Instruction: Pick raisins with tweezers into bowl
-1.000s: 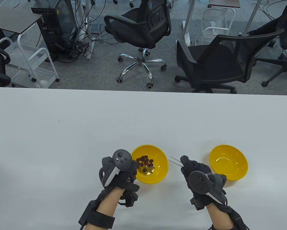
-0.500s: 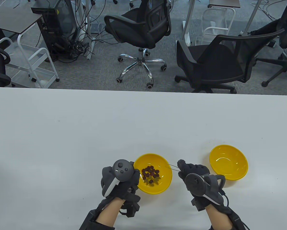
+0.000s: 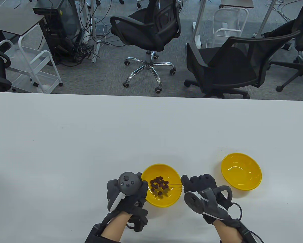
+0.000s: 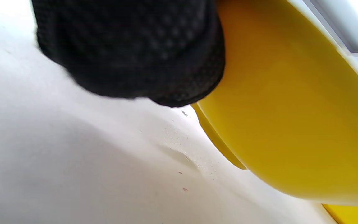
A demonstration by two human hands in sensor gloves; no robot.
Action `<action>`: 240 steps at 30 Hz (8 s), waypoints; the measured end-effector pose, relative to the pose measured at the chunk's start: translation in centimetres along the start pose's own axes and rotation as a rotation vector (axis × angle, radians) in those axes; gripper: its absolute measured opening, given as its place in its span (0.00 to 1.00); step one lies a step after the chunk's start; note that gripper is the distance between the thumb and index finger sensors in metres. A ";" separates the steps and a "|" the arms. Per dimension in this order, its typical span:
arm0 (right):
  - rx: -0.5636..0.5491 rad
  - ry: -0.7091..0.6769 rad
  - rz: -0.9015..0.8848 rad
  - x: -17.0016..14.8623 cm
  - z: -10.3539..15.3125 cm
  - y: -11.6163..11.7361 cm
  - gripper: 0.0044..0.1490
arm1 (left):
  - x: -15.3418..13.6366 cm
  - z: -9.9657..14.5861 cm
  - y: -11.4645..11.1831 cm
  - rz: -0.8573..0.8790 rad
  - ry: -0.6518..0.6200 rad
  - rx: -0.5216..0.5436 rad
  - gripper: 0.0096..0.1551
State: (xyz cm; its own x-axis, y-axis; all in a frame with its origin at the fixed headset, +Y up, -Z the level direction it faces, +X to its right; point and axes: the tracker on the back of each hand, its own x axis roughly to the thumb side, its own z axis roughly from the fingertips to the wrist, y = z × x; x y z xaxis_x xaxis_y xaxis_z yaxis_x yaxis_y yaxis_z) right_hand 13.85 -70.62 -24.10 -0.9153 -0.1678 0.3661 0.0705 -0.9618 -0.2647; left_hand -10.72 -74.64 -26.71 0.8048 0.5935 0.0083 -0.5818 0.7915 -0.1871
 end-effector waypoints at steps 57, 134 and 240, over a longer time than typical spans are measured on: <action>0.037 0.776 0.018 -14.5 2.2 0.8 0.29 | -0.4 0.0 0.0 0.004 0.021 -0.011 0.31; 0.002 0.261 -0.120 -3.3 0.1 -0.8 0.29 | -0.5 -0.3 -0.6 0.022 -0.002 -0.035 0.31; -0.011 0.266 -0.155 -2.6 0.3 -2.1 0.28 | -0.5 -0.2 -0.6 0.034 -0.011 -0.027 0.31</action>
State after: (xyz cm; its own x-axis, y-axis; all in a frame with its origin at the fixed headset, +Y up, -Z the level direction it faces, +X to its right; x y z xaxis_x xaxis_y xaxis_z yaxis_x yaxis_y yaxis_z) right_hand 16.24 -68.20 -24.20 -0.9866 0.0441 0.1568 -0.0805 -0.9689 -0.2339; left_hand -10.74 -75.49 -26.83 0.7834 0.6214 0.0119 -0.6050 0.7669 -0.2140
